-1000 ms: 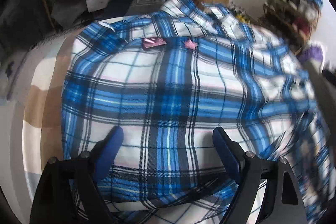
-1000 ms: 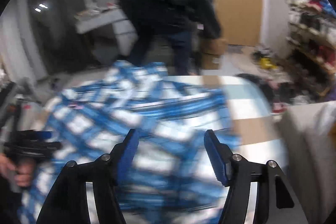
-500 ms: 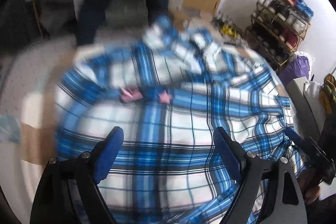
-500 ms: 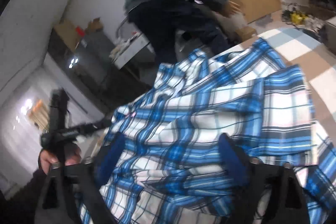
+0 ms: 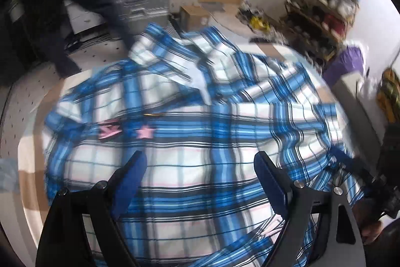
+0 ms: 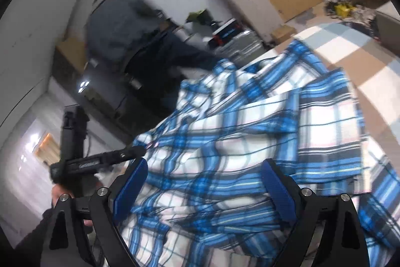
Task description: Fold large clothes
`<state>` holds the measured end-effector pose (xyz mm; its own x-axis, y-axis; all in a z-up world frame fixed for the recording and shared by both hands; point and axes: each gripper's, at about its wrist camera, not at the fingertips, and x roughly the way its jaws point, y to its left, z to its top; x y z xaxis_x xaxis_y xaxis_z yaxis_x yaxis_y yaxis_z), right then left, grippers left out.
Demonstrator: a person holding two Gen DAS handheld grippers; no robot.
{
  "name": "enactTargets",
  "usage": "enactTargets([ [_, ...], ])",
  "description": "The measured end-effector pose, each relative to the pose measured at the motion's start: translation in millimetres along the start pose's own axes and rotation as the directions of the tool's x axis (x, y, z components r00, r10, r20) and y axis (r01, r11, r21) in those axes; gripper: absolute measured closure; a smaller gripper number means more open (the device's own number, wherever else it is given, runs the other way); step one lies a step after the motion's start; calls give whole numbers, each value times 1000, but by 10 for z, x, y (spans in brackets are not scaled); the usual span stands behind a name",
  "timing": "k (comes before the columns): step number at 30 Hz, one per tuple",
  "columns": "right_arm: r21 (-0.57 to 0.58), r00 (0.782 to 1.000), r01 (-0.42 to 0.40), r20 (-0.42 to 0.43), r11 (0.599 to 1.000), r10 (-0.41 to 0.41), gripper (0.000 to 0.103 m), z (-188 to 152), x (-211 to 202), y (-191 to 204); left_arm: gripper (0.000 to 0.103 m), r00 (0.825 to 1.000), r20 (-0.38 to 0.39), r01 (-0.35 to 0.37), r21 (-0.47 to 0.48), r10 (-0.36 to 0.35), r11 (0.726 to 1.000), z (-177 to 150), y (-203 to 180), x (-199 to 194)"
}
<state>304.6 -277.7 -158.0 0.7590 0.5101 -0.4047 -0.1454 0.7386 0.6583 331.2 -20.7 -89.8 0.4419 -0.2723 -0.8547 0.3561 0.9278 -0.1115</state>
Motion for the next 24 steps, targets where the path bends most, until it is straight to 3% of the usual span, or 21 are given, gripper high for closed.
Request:
enactTargets([
  [4,-3,996,62,64,998,-62,9,37,-162,-26,20,989,-145,-21,19,23,1000,-114,-98,482],
  [5,-3,995,65,76,998,-65,9,49,-196,-31,18,993,-102,-58,49,63,997,-156,-164,495],
  [7,-1,993,68,97,998,-68,9,82,-256,-42,15,989,-108,-93,78,101,993,-184,-223,497],
  [10,3,987,89,135,996,-88,9,128,-348,-52,15,987,-157,-42,16,44,999,-31,-210,417],
  [12,16,978,127,168,992,-128,9,170,-396,-67,15,995,-99,-14,-6,13,1000,137,-299,260],
  [14,36,971,141,188,989,-145,9,213,-456,-94,15,998,-59,-32,29,33,999,223,-462,176],
  [18,57,960,196,191,979,-204,9,251,-477,-175,15,987,-135,-66,130,84,989,203,-758,524],
  [19,63,959,205,188,977,-214,9,258,-479,-197,11,974,-181,-106,161,135,981,144,-809,714],
  [21,71,956,220,182,973,-230,9,269,-476,-229,7,977,-155,-136,86,148,987,123,-684,756],
  [24,90,953,223,189,971,-236,9,284,-514,-259,17,979,-178,-105,-1,103,994,200,-554,734],
])
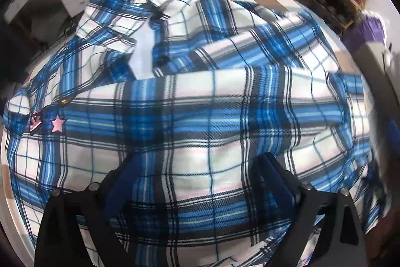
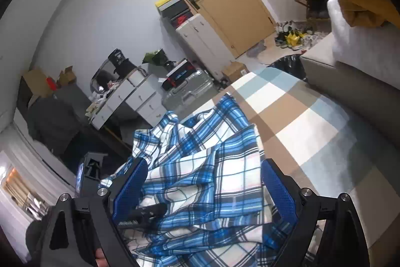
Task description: Fold large clothes
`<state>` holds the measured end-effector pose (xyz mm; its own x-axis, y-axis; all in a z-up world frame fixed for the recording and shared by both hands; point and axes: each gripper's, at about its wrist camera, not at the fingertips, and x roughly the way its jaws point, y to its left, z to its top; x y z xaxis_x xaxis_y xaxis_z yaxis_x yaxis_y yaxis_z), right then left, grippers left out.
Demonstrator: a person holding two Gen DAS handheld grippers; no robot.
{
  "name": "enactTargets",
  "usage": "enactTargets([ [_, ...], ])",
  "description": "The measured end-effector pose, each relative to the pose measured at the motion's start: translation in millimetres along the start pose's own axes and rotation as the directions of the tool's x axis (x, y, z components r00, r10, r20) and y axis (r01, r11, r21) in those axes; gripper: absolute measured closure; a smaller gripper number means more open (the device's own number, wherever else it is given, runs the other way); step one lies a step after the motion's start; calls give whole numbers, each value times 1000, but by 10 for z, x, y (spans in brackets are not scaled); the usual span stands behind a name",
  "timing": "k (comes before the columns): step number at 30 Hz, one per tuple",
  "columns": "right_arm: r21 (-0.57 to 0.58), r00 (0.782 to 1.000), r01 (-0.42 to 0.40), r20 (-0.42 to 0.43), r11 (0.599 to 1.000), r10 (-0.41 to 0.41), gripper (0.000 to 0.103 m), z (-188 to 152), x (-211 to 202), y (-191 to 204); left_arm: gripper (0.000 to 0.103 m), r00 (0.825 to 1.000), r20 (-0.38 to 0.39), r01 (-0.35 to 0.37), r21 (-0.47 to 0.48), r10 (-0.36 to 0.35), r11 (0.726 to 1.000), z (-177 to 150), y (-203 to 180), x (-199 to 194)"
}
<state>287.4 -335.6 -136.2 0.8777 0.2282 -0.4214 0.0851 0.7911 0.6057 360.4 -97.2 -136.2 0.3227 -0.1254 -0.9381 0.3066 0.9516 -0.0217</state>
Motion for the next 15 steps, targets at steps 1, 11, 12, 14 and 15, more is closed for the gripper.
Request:
enactTargets([
  [1,8,1000,2,6,1000,-2,9,9,-15,-15,19,1000,21,20,-3,-20,1000,28,0,-69],
  [11,55,998,40,37,998,-42,9,85,-80,-144,13,1000,-22,0,147,3,989,135,-508,200],
  [12,62,999,42,32,997,-44,9,91,-78,-160,13,1000,28,3,111,-6,994,143,-428,171],
  [14,74,998,45,30,996,-47,9,103,-82,-191,16,1000,9,24,76,-25,997,189,-365,212],
  [15,80,998,51,32,995,-54,9,106,-81,-203,18,999,-2,40,68,-40,997,209,-349,204],
])
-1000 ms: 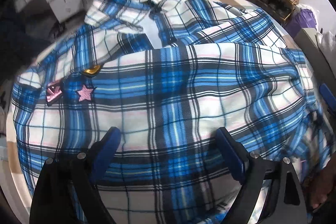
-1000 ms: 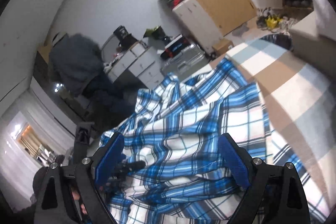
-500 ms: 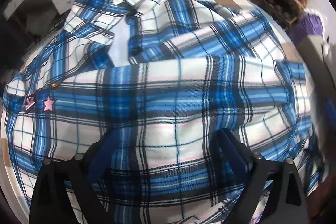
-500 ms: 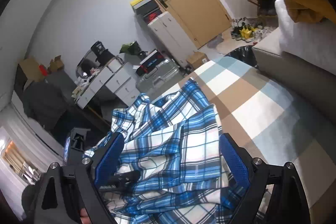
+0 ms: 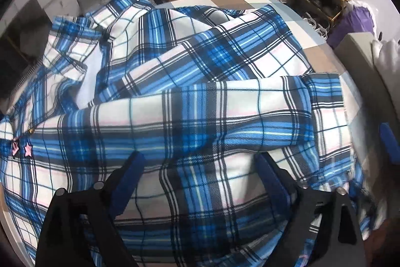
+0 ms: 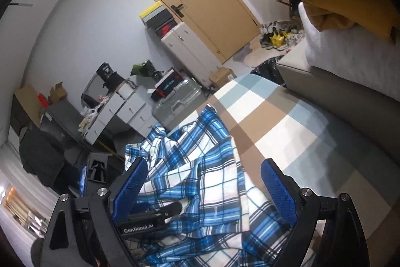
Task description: Fold large clothes
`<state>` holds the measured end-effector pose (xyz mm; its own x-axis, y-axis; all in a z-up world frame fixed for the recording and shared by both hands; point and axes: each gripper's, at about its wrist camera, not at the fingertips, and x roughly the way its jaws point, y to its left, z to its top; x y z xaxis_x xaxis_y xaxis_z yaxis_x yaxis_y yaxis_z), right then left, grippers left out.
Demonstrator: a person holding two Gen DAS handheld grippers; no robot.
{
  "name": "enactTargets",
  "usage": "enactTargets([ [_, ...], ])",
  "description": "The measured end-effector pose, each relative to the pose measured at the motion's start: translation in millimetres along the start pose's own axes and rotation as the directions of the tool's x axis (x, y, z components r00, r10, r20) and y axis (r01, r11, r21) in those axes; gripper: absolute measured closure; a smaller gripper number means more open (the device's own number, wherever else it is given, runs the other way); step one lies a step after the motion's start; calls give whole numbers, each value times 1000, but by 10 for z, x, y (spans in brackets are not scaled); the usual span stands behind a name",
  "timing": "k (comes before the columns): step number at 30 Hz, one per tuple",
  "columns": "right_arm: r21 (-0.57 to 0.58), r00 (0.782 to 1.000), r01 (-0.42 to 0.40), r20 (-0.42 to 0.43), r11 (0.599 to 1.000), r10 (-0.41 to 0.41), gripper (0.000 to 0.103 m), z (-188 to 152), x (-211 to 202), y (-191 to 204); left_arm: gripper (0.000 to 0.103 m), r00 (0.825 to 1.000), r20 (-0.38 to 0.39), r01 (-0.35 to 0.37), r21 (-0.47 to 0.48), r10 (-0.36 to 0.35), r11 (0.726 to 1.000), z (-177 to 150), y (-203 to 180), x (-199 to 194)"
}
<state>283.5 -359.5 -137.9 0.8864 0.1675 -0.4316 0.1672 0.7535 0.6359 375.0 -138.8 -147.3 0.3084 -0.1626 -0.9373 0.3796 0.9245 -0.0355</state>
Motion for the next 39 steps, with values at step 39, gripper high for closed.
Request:
enactTargets([
  [39,-130,992,-16,-128,991,-1,9,-269,290,206,13,989,150,28,-178,-1,984,-609,1635,-299],
])
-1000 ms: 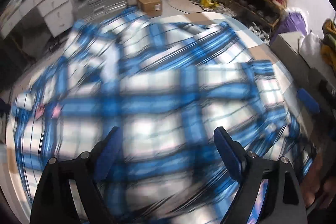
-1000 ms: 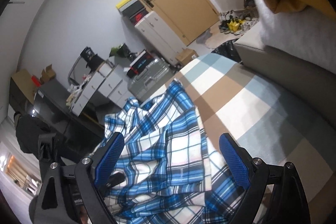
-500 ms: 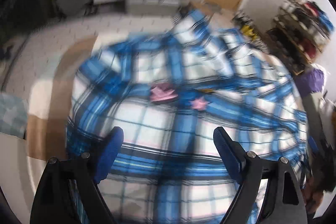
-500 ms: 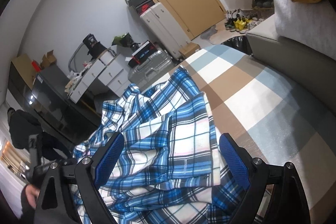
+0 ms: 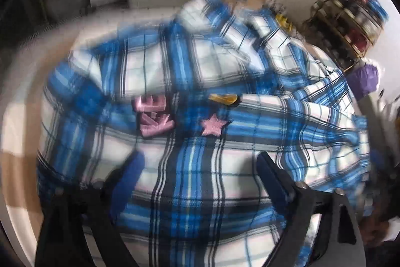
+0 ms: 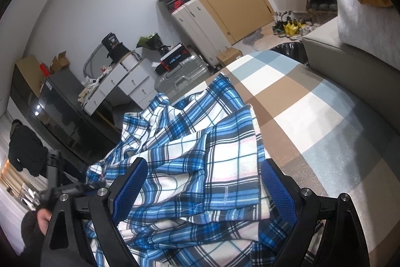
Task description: Fold large clothes
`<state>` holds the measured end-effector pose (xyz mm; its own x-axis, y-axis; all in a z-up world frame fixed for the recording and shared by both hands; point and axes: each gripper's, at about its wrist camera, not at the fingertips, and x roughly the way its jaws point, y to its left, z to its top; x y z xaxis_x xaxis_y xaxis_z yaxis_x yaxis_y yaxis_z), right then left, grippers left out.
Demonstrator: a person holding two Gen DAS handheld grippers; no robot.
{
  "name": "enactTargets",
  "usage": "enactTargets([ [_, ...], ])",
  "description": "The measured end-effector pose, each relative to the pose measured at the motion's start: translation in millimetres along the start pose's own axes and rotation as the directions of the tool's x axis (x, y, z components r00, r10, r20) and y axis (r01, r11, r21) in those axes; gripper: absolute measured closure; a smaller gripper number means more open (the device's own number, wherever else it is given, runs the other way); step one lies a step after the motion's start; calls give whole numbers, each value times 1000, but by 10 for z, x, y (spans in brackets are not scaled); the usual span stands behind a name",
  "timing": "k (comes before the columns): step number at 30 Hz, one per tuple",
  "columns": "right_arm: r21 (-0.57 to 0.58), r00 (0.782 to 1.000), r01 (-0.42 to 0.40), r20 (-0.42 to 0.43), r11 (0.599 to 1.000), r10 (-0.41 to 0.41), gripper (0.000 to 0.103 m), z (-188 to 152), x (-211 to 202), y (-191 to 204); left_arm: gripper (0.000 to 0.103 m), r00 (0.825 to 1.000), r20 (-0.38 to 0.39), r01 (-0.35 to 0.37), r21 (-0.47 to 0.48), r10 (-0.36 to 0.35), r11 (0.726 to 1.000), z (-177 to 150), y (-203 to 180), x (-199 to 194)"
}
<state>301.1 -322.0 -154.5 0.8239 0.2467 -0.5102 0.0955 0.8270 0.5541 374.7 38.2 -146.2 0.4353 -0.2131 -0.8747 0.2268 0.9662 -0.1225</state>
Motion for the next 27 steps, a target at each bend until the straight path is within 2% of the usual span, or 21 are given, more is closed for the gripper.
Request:
enactTargets([
  [2,-1,1000,0,-1,1000,0,9,0,3,-4,12,995,9,-101,85,101,991,-70,-163,-15],
  [3,-5,1000,-1,-2,1000,1,9,2,3,-4,13,991,24,-132,92,131,987,-96,-235,-42],
  [4,-9,1000,-1,-3,1000,1,9,1,7,5,13,992,40,-119,70,117,990,-113,-281,-112],
  [6,-19,1000,0,-3,1000,-1,9,-4,8,19,13,994,93,-48,-9,49,999,-169,-335,-321],
  [7,-31,1000,-4,-3,999,4,9,-9,9,38,13,992,119,-43,-26,46,999,-194,-380,-386],
  [11,-82,1000,-17,-3,997,16,9,-36,11,112,12,966,198,-164,-21,165,986,-449,-557,-493],
  [13,-98,1000,-21,7,995,22,9,-51,-6,139,12,957,210,-192,-50,198,980,-573,-397,-449],
  [18,-129,1000,26,16,991,-24,9,-76,22,201,13,962,241,-77,-206,127,975,-819,41,-439],
  [20,-160,999,54,13,986,-53,9,-88,57,263,13,938,325,-44,-231,120,972,-847,128,-568],
  [21,-189,997,80,6,979,-81,9,-100,86,323,13,936,330,-50,-227,125,973,-831,144,-568],
  [22,-246,992,122,0,962,-126,9,-126,131,449,13,944,314,-35,-213,102,976,-803,163,-525],
  [24,-359,987,145,-15,922,-161,9,-168,223,704,13,955,286,-2,-244,74,970,-767,236,-449],
  [25,-430,987,139,-17,892,-162,9,-189,272,925,13,956,284,6,-256,69,967,-746,261,-435],
  [27,-489,990,117,-7,864,-138,10,-211,340,1203,13,958,278,5,-264,71,965,-735,262,-445],
])
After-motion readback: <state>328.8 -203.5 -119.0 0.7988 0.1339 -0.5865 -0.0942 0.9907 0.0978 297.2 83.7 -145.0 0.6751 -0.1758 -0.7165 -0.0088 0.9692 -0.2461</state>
